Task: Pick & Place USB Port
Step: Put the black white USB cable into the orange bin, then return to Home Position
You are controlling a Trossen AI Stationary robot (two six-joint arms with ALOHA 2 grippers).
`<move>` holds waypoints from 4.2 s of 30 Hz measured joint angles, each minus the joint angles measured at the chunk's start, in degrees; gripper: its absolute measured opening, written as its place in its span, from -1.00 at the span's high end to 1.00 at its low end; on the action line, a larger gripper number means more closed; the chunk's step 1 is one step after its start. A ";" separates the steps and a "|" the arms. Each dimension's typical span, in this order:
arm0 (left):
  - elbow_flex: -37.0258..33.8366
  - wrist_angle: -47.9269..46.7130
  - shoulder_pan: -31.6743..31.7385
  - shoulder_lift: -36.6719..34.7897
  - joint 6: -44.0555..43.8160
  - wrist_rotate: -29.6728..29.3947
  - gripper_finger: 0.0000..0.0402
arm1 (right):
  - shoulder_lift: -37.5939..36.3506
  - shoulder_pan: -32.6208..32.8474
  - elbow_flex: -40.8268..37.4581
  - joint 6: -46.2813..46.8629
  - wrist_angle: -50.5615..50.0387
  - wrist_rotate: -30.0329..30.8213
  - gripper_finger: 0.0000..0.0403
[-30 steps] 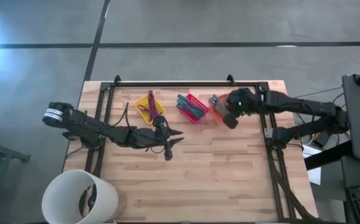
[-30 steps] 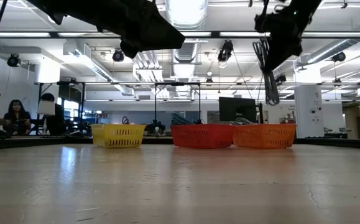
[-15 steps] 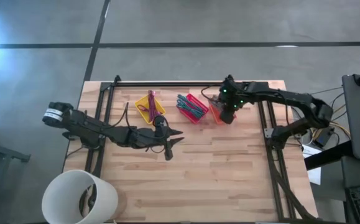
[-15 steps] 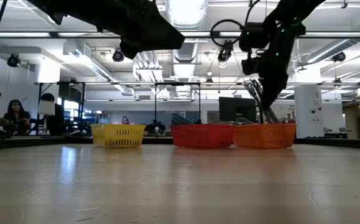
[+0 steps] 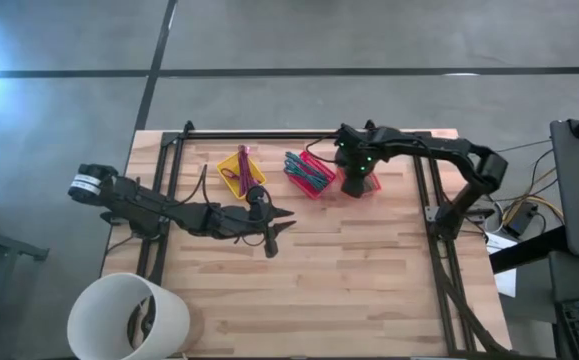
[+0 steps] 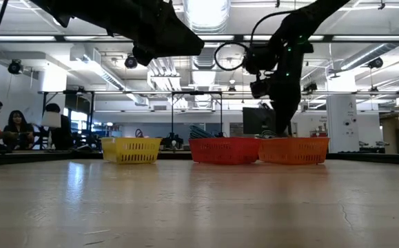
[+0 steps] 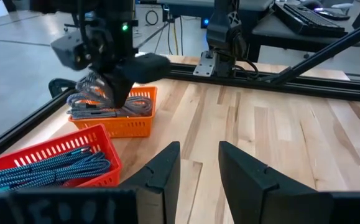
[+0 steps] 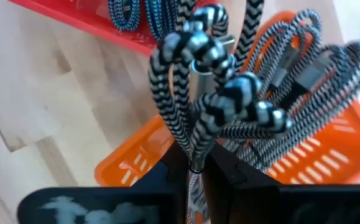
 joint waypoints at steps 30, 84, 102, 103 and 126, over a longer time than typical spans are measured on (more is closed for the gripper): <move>0.00 -3.52 0.00 0.00 -1.03 0.00 0.43 | 1.74 1.01 8.23 2.80 -10.27 5.77 0.50; -44.13 17.81 -0.22 -50.77 6.45 -11.82 0.73 | -85.52 13.51 -52.54 4.23 43.79 -3.11 0.58; -44.22 18.18 -0.14 -51.20 6.43 -17.93 0.72 | -94.25 13.47 -56.35 6.27 42.60 9.35 0.61; -44.22 18.18 -0.15 -51.21 6.45 -17.91 0.72 | -94.15 13.46 -56.68 7.03 43.44 9.37 0.60; -44.30 12.33 -0.20 -50.75 3.25 -17.59 0.72 | -91.83 13.42 -65.18 5.28 51.42 10.98 0.64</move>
